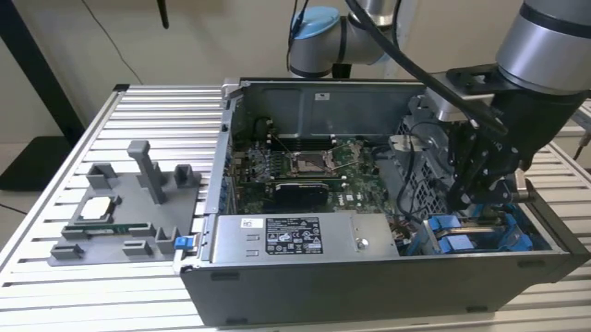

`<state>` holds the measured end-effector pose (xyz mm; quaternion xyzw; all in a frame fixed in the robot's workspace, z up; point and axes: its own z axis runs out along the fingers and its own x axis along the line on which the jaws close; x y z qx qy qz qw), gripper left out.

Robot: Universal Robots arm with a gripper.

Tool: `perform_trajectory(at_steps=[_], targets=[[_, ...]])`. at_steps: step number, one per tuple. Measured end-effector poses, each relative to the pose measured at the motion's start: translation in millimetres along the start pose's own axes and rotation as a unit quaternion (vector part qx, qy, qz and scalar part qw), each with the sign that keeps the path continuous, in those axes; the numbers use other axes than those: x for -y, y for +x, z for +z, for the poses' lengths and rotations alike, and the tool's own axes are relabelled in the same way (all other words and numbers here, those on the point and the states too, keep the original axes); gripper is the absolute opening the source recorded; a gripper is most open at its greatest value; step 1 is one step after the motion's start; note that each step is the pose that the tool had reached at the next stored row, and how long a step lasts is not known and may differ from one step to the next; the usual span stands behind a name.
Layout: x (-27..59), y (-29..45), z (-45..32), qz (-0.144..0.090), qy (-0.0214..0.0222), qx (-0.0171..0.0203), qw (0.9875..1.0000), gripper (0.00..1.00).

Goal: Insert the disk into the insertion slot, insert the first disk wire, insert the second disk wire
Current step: 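Insert the second disk wire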

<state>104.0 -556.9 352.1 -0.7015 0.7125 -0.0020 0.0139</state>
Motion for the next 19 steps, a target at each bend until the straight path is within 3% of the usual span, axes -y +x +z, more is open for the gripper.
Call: perform_trajectory(at_steps=[15,19], targets=[[-0.4,0.2,21.0,0.0,0.0001,-0.0059,1.0,0.0],[-0.5,0.2,21.1,0.0,0.0,-0.0061,1.0,0.0]])
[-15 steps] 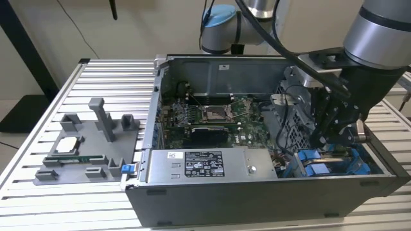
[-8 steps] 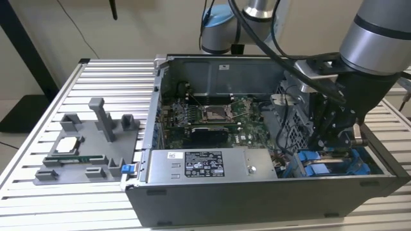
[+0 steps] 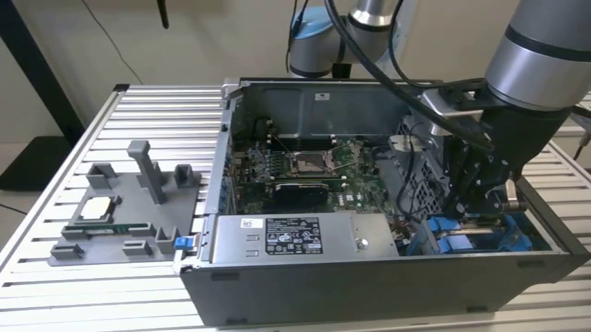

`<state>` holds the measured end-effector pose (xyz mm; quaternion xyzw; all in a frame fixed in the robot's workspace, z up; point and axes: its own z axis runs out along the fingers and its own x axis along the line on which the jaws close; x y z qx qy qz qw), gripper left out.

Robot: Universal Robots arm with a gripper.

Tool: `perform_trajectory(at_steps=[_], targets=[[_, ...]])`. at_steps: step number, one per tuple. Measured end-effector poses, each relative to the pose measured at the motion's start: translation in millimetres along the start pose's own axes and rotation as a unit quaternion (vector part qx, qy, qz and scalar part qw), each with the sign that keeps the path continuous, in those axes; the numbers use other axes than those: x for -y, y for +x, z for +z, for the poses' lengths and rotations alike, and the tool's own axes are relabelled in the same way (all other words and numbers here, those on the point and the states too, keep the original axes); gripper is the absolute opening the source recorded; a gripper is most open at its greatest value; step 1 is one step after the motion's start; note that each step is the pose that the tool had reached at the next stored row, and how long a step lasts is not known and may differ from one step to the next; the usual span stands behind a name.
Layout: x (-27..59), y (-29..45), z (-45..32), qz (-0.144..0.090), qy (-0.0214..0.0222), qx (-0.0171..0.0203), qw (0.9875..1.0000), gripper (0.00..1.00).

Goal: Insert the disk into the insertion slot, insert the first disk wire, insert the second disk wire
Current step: 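Insert the second disk wire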

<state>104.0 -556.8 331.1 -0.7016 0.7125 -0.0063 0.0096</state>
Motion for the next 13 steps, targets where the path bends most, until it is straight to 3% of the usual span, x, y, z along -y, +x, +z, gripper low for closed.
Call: perform_trajectory(at_steps=[4,6,10,13], targets=[[0.1,-0.2,-1.5,0.0,-0.0007,0.0005,1.0,0.0],[-0.2,-0.1,-7.3,0.001,-0.0024,0.0021,1.0,0.0],[0.5,0.0,-24.9,0.001,-0.0031,0.0008,1.0,0.0],[0.9,0.0,-30.0,0.001,-0.0032,0.0007,1.0,0.0]])
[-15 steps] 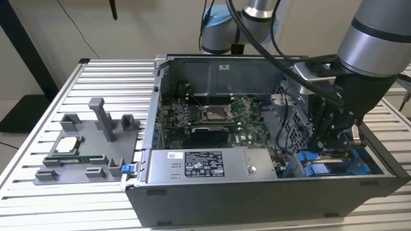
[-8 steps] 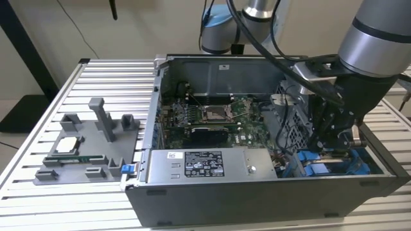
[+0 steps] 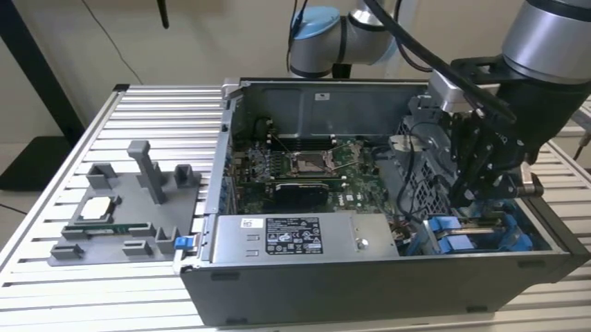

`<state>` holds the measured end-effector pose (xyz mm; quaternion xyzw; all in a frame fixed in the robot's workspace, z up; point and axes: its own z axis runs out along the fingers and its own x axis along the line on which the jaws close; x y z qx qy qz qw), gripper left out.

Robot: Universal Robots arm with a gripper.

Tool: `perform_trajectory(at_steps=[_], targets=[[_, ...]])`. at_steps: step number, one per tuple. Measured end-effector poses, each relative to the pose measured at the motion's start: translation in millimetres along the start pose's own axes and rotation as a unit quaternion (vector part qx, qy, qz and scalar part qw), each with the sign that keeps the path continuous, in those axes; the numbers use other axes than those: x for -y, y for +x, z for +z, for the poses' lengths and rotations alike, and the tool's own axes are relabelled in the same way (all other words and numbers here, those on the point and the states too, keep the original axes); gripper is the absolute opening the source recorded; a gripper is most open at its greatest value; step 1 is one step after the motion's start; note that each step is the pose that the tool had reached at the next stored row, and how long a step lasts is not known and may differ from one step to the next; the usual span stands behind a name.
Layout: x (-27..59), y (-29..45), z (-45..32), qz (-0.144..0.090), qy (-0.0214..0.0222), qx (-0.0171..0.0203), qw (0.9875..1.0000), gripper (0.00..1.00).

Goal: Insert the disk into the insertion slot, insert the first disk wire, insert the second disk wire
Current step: 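Insert the second disk wire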

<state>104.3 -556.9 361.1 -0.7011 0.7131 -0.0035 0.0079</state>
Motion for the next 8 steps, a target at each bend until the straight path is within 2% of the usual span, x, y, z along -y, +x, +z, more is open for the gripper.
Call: perform_trajectory(at_steps=[3,5,8], targets=[[3.4,-0.1,0.5,0.0,0.0,0.0,1.0,0.0],[8.6,-0.1,1.0,0.0,0.0019,-0.0002,1.0,0.0],[16.4,-0.3,2.8,0.0,0.0111,-0.0019,0.9999,0.0]])
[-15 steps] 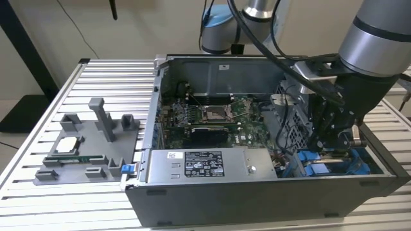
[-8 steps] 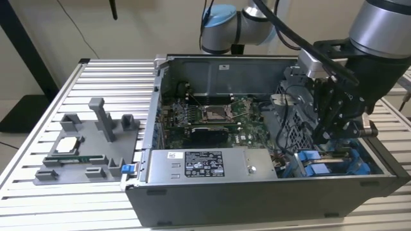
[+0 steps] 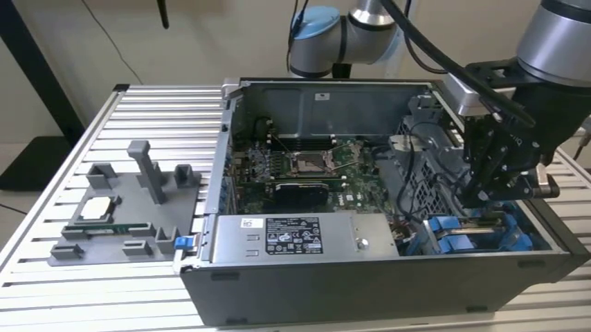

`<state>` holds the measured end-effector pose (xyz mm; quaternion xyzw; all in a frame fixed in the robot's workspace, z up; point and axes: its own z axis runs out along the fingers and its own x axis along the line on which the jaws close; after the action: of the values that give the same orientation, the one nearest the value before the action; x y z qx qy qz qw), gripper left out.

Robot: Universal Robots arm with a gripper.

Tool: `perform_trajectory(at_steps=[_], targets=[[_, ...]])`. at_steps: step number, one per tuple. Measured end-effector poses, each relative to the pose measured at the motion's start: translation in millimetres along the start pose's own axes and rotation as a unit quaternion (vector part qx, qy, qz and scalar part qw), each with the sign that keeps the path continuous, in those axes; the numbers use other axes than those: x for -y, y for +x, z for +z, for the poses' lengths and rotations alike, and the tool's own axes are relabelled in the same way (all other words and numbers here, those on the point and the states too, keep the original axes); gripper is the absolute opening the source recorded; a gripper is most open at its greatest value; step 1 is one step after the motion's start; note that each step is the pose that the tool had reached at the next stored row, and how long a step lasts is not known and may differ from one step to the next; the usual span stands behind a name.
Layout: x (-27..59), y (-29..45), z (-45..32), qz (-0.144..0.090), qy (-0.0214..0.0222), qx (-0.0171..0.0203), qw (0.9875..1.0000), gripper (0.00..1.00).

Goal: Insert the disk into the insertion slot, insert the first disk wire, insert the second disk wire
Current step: 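Insert the second disk wire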

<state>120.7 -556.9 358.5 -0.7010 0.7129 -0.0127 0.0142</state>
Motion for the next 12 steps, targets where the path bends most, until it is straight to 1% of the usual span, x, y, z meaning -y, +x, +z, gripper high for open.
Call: perform_trajectory(at_steps=[1,2,4,5,7,12], targets=[[1.6,0.0,0.4,0.0,0.003,-0.0023,1.0,0.0],[2.2,0.0,0.7,0.0,0.0051,-0.0057,1.0,0.0],[2.4,0.1,1.8,-0.001,0.0074,-0.0139,0.9999,0.0],[2.5,0.1,2.8,-0.001,0.0079,-0.016,0.9998,0.0],[2.7,0.1,5.2,-0.001,0.0084,-0.0174,0.9998,0.0],[6.3,0.0,7.5,-0.001,0.0085,-0.0176,0.9998,0.0]])
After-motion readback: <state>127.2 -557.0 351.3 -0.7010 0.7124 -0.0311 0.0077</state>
